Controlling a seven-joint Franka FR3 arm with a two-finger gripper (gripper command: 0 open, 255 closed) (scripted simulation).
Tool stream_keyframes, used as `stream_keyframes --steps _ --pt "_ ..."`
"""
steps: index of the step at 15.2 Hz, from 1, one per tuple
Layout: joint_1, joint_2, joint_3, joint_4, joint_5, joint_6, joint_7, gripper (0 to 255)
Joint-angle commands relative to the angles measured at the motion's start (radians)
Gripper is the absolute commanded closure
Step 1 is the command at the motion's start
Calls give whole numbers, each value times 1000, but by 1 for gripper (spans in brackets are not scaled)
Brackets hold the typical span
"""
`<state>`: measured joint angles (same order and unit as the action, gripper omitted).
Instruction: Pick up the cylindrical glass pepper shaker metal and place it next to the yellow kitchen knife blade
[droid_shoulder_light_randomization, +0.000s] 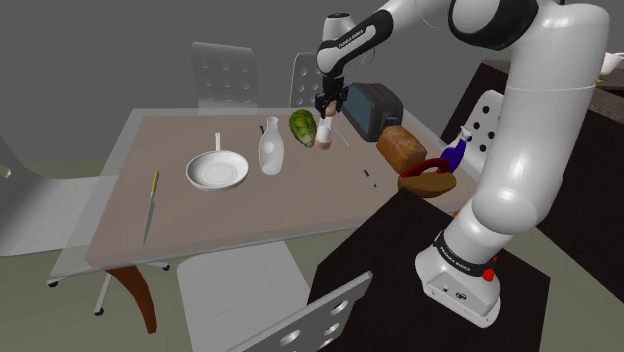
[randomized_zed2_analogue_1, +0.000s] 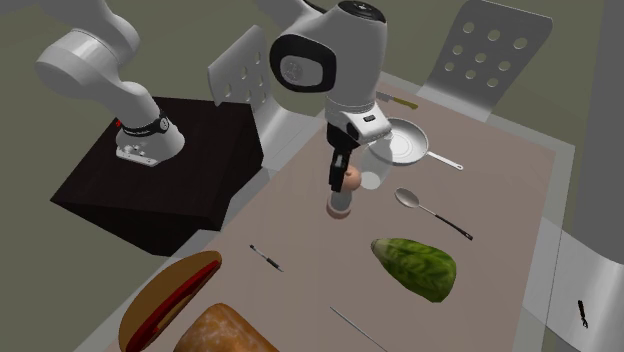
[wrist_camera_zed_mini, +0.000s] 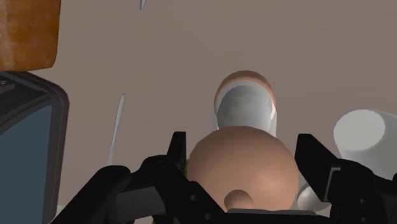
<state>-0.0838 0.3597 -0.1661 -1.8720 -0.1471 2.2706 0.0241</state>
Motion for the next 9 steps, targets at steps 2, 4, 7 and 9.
stream_keyframes --steps 2,4,7,9 --pt "0 -23 -1 14 0 -37 -7 255" --pt "1 -36 -1 24 0 -59 -10 255" --pt "2 -54 -1 41 1 -94 -14 255" --pt "2 -65 -1 53 1 -117 -17 255"
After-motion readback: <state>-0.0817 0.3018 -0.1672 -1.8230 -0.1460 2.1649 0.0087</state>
